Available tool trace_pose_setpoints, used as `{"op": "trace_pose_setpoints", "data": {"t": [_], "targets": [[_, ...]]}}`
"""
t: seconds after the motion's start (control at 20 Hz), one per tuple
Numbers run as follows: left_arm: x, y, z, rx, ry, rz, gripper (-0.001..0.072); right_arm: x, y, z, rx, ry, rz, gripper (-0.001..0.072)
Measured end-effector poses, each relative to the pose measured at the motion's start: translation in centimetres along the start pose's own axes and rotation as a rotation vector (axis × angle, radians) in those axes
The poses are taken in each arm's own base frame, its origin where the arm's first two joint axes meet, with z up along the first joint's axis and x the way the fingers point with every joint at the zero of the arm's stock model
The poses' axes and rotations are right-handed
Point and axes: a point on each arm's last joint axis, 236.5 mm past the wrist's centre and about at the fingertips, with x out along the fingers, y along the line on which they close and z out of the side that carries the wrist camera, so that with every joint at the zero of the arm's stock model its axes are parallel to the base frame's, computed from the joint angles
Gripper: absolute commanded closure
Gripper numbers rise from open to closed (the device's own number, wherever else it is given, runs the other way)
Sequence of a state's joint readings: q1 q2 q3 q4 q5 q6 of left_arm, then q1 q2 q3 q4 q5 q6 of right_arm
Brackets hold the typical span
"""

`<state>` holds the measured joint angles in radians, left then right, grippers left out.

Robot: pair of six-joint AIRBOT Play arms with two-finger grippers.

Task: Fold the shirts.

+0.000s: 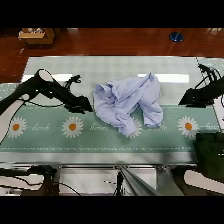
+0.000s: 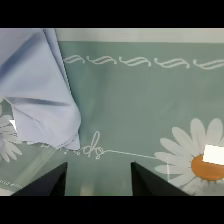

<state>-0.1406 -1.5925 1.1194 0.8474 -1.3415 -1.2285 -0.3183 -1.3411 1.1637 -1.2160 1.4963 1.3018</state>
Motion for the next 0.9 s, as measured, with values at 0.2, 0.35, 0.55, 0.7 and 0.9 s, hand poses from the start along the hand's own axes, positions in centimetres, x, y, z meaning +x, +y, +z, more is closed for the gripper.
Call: {"op": "trace_pose_setpoints", "data": {"t": [0.2,0.35,0.55,0.7,0.9], "targets": [[2.3,-0.7,1.1,-0.019,-0.023,-0.032,-0.0013,1.5,0.3,-1.8,0.014,0.003,0.056,0.0216],[3.8,-1.4,2.1,-0.046,-0.050,-0.068,0.0047,1.5,1.0,-2.0,0.013,-0.022,0.088,0.0216],[5.7,-1.8,3.0,-0.113,-0.062,-0.090,0.0341,0.6,2.3,-1.8,0.004,-0.067,0.125,0.0156],[6.7,-1.2,3.1,-0.164,-0.055,-0.080,0.0682,0.1,2.9,-1.8,-0.005,-0.088,0.135,0.0148],[6.2,-0.8,2.8,-0.172,-0.034,-0.094,0.0683,0.8,2.8,-1.9,0.001,-0.100,0.141,0.0118]]}}
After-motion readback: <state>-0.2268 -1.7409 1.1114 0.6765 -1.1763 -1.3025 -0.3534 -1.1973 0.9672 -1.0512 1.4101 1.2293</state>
